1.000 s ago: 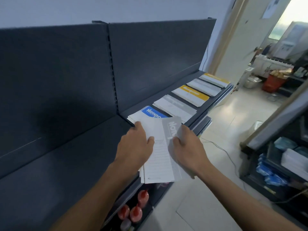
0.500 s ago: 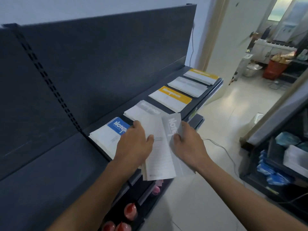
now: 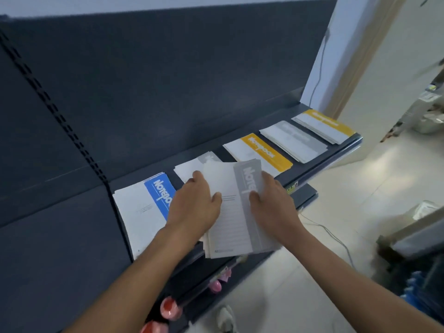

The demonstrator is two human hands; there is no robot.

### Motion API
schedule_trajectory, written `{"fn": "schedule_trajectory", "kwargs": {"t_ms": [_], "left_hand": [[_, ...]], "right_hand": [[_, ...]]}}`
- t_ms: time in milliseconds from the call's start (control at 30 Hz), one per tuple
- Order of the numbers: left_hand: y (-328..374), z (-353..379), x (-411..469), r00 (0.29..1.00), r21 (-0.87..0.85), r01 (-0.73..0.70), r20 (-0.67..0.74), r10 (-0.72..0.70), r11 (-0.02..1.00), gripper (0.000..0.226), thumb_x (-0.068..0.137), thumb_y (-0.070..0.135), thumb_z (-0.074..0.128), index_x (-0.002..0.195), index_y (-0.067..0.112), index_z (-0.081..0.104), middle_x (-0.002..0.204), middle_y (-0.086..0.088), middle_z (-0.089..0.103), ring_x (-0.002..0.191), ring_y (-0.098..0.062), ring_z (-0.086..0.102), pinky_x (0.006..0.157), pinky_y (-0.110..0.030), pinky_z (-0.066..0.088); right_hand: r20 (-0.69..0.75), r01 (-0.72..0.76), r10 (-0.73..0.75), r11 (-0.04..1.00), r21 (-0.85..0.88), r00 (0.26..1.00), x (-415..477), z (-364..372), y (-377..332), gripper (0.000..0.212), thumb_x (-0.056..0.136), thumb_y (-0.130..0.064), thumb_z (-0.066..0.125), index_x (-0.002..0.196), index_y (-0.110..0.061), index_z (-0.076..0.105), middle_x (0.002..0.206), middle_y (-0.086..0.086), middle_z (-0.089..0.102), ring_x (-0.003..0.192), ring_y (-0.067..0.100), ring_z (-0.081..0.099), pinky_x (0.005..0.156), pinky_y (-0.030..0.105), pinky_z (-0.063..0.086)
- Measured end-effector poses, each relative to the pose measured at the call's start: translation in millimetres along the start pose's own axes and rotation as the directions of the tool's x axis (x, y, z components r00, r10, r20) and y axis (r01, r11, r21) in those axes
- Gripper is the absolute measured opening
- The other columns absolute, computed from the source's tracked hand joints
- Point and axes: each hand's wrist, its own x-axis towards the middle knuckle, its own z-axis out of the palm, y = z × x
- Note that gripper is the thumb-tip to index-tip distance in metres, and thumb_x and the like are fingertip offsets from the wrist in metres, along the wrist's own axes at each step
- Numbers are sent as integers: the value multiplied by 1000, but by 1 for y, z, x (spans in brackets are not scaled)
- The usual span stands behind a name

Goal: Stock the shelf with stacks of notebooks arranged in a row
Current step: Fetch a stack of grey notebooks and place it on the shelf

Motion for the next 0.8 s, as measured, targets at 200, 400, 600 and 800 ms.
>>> {"fn": "schedule_trajectory", "kwargs": {"t_ms": [200,400,600,800], "left_hand": [[15,19,62,1000,-53,19,-18,-20,998,37,96,36,53,119,11,39,102,-4,59,90,-28,57,71,-39,47],[13,31,112,997,-76,63,-33,-65,995,30,96,34,54,110,12,39,90,-3,57,87,-29,60,65,-37,43],[-4,29,127,967,-12,236,-92,-236,972,37,97,35,56,118,9,41,100,-9,64,85,-30,60,61,-34,37],[-22,37,121,927,36,361,-122,-355,932,37,97,34,57,119,8,41,106,-11,65,92,-31,65,63,-33,37]], "right_hand": [[50,10,-8,999,-33,999,71,-6,13,44,100,-23,47,142,-18,38,128,5,54,108,29,54,78,35,36],[95,43,-35,996,-81,995,127,4,14,44,97,-23,50,140,-15,41,126,4,56,108,28,55,75,32,34],[219,146,-124,985,-88,968,166,28,-4,44,95,-23,54,137,-20,43,120,3,59,103,28,59,78,38,46],[339,213,-173,973,-84,925,185,55,-15,47,94,-24,57,138,-18,42,114,0,62,93,24,56,76,33,41]]}}
